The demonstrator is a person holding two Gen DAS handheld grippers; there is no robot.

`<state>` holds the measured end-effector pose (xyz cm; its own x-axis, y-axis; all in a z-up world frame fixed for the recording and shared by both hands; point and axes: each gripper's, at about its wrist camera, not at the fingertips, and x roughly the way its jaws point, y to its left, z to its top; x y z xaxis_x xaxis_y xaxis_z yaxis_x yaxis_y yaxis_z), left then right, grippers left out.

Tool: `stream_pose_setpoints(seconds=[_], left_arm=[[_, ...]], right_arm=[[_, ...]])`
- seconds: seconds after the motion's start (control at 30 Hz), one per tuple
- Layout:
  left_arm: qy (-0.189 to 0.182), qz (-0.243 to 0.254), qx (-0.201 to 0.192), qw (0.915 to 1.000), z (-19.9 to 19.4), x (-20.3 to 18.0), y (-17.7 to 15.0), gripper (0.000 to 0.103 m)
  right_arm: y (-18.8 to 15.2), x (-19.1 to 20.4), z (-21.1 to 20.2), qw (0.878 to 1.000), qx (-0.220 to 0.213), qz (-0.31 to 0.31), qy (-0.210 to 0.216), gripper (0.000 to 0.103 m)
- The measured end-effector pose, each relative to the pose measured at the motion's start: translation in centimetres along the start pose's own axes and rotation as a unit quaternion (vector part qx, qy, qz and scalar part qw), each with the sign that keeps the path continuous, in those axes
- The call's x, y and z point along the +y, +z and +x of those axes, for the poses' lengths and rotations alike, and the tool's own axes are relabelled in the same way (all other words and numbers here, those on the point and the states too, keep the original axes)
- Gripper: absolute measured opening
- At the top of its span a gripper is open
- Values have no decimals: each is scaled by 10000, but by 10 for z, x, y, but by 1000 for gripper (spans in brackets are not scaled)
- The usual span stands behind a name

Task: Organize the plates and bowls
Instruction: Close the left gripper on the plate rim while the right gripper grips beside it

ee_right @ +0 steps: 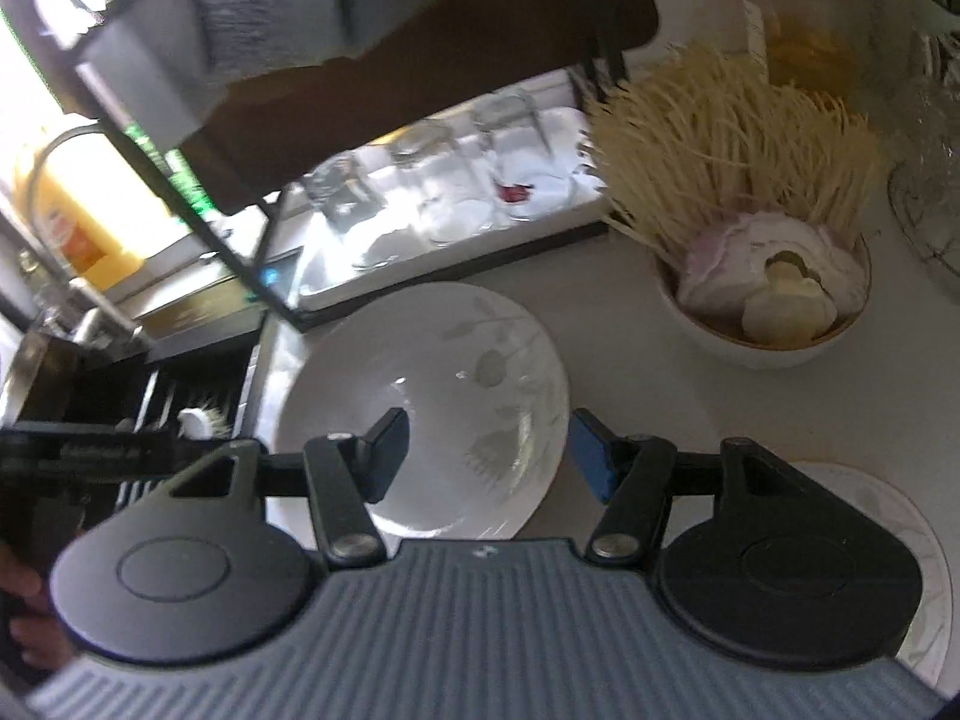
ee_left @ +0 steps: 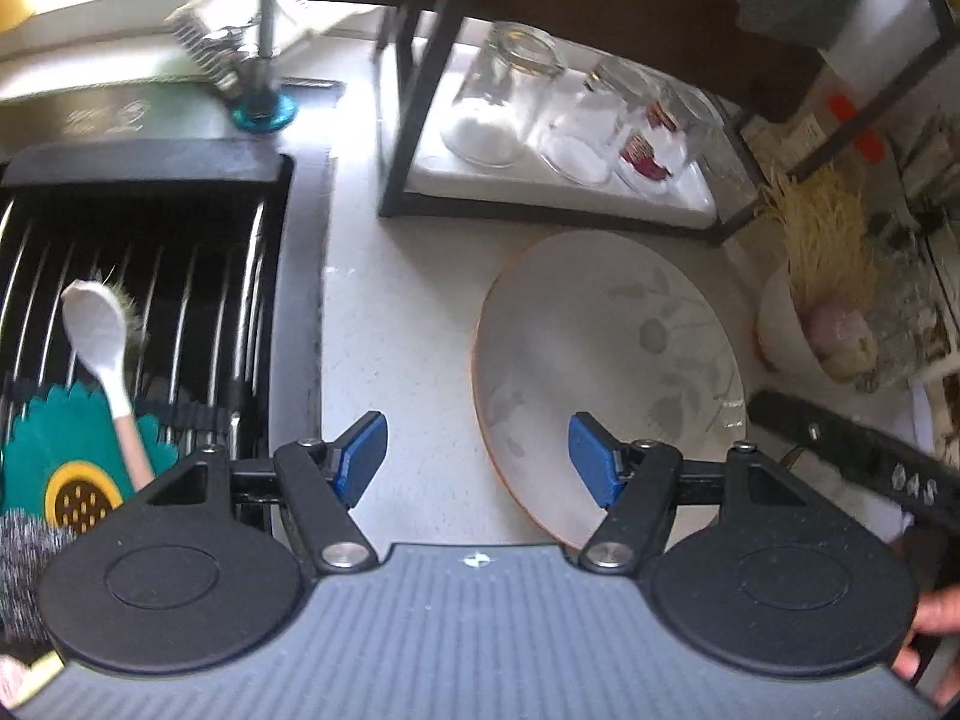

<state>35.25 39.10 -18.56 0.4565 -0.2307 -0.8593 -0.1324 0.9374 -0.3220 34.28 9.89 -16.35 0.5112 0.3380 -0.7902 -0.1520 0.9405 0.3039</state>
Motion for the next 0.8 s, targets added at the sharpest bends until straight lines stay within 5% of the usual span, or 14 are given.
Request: stream_pose_setpoints(seconds=[0.37, 0.8], left_arm=[[-311, 122, 222, 9992, 39, 5, 21, 70], [-430, 171, 445, 9979, 62, 3, 30, 36]], right_arm=[[11, -6, 42, 9988, 201, 152, -425, 55], [12, -8, 65, 9975, 539, 409, -198, 29]])
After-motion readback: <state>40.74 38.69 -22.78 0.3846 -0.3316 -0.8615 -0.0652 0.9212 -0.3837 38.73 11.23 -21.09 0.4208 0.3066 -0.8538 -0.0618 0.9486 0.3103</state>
